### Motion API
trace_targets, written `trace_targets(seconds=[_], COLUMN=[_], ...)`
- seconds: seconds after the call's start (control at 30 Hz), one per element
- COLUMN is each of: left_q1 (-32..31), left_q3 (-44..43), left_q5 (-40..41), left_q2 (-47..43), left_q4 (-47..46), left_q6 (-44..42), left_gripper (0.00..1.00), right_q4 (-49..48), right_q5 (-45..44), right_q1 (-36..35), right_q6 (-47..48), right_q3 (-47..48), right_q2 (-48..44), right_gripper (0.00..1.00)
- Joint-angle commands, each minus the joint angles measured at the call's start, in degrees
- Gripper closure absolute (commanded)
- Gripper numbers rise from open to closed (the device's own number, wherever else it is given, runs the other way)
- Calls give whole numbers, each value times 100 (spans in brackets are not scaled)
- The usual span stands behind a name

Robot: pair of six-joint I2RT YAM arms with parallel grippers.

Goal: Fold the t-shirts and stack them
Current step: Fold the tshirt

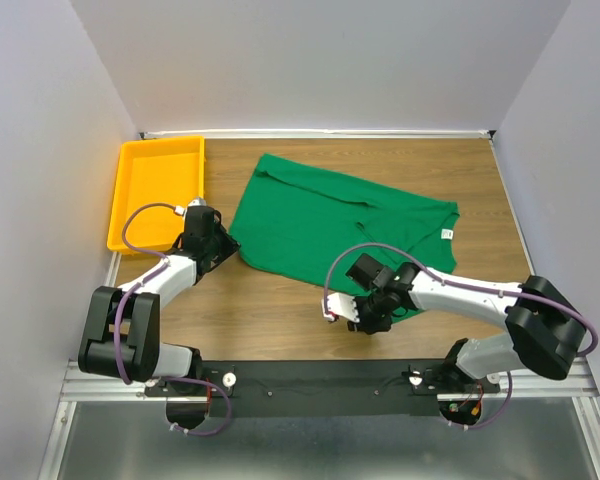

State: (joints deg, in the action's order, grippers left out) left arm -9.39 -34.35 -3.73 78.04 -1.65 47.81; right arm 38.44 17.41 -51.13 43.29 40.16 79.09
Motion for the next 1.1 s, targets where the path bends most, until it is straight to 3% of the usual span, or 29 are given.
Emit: trace_targets(seconds=[0.0,0.07,0.2,0.4,0.5,1.07], left_q1=[16,16,16,16,16,25], left_q3=[42,51,77,95,104,192], left_q5=[-119,-137,-163,-181,-207,-313], left_q2=[-34,-34,-34,-96,-122,-421], left_q4=[-134,-143,-143,-134,-134,-28], left_q6=[-79,-70,-97,-141,-149,-272], left_gripper=[100,100,100,100,100,100], right_q4=[-205,-196,5,629,876,982], right_q5=[-211,-247,-282,-861,-958,-2030], right_q1=[-142,-151,-143,-90,391,2213], right_q6=[-171,-224,-329,-505,-436,-409], right_q3=[-114,-105,-53,246,317,370], right_q2=[229,169,-463,-1992,-2660,-4147], right_gripper=[75,86,99,99,99,99])
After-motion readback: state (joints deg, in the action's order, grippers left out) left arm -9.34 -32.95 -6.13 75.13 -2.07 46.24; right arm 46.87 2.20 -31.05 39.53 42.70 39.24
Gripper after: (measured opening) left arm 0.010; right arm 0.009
